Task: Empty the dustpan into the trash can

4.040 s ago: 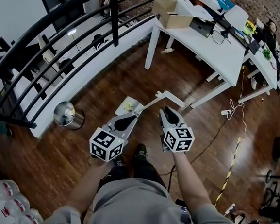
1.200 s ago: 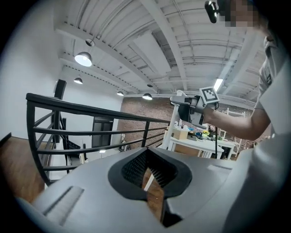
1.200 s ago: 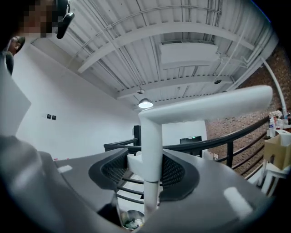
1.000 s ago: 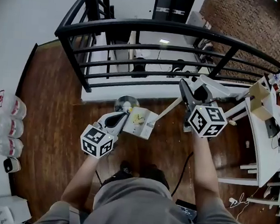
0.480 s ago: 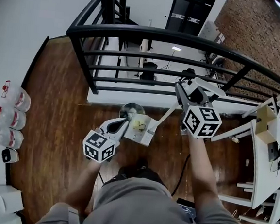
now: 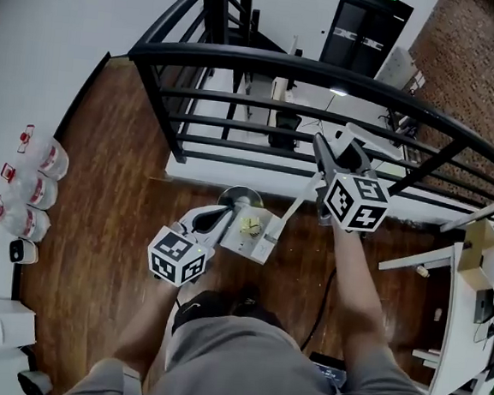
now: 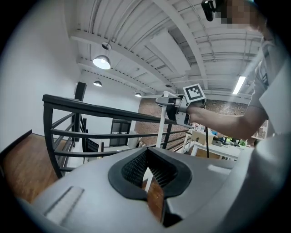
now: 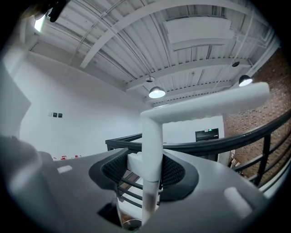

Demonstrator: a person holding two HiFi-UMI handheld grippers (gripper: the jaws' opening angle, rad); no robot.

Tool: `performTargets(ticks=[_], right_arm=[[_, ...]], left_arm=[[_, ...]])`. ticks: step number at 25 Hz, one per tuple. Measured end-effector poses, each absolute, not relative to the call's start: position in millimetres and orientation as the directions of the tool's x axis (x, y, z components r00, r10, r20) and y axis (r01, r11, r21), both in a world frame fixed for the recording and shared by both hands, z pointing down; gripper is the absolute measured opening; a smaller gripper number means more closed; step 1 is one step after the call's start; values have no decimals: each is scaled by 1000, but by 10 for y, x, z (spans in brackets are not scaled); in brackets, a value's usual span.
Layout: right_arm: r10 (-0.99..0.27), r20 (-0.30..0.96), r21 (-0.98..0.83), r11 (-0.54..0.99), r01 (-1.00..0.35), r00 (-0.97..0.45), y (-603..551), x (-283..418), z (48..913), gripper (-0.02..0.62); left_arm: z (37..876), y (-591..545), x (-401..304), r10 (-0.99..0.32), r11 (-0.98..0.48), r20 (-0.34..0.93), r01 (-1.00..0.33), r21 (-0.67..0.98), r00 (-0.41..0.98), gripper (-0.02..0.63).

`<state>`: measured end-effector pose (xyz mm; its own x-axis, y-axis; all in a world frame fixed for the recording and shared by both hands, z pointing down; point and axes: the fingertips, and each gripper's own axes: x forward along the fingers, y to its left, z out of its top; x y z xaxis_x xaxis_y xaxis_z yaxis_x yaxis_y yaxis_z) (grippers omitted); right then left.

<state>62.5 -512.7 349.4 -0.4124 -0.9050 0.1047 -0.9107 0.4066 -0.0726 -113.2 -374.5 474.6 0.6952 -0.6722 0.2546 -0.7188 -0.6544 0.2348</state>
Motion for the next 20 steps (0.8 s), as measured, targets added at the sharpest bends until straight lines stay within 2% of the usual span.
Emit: performTargets(ticks=[11, 20], right_arm=[[-892, 180, -59, 410, -910, -414, -6104, 150, 3508, 193], [-877, 275, -13, 407, -913, -394, -6940, -634, 3638, 193]], left_arm=[[4777, -4409, -1269, -659, -667, 228, -697, 262, 717, 6], [4779, -5105, -2011, -635, -685, 192, -660, 309, 748, 6]])
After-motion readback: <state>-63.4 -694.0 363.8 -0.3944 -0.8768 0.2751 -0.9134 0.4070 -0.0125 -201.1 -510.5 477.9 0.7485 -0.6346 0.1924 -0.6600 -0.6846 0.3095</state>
